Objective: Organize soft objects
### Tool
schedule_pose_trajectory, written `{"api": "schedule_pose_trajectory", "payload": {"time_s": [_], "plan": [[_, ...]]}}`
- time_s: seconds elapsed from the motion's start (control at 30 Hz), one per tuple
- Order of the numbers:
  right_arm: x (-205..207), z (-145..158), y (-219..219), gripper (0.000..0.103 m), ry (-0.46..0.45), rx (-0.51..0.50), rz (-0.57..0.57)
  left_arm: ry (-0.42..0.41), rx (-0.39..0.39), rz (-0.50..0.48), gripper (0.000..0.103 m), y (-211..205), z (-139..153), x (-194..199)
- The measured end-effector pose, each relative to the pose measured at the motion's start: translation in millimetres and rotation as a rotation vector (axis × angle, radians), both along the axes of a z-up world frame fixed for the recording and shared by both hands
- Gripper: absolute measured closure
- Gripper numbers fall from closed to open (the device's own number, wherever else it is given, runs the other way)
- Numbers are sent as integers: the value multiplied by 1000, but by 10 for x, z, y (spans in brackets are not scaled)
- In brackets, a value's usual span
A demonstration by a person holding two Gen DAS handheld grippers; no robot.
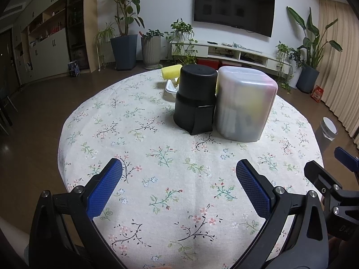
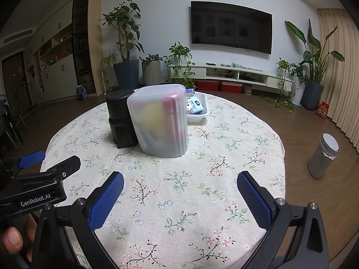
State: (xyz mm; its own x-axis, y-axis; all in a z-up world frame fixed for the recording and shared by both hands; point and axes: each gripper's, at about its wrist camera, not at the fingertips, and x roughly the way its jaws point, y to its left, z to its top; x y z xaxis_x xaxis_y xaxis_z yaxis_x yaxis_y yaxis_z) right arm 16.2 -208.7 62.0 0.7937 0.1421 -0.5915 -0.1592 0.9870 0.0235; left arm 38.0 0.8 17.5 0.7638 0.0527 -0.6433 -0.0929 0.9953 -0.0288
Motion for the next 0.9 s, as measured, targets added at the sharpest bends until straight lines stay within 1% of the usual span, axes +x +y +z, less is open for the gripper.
{"api": "schedule_pose_trajectory", "payload": {"time_s": [0.2,0.37,0.57,0.9], "plan": [[14,8,2,0,-1,0,-1,-2,-2,-3,0,-8,-1,6],[9,6,6,0,1,0,0,-2,-37,-5,0,25,-9,3],[-14,-18,16,0,4,0,6,-14,-27,2,0,18,9,-16],[-29,-23,23,0,5,-2,9,4,-30,20,0,56,-12,2]]}}
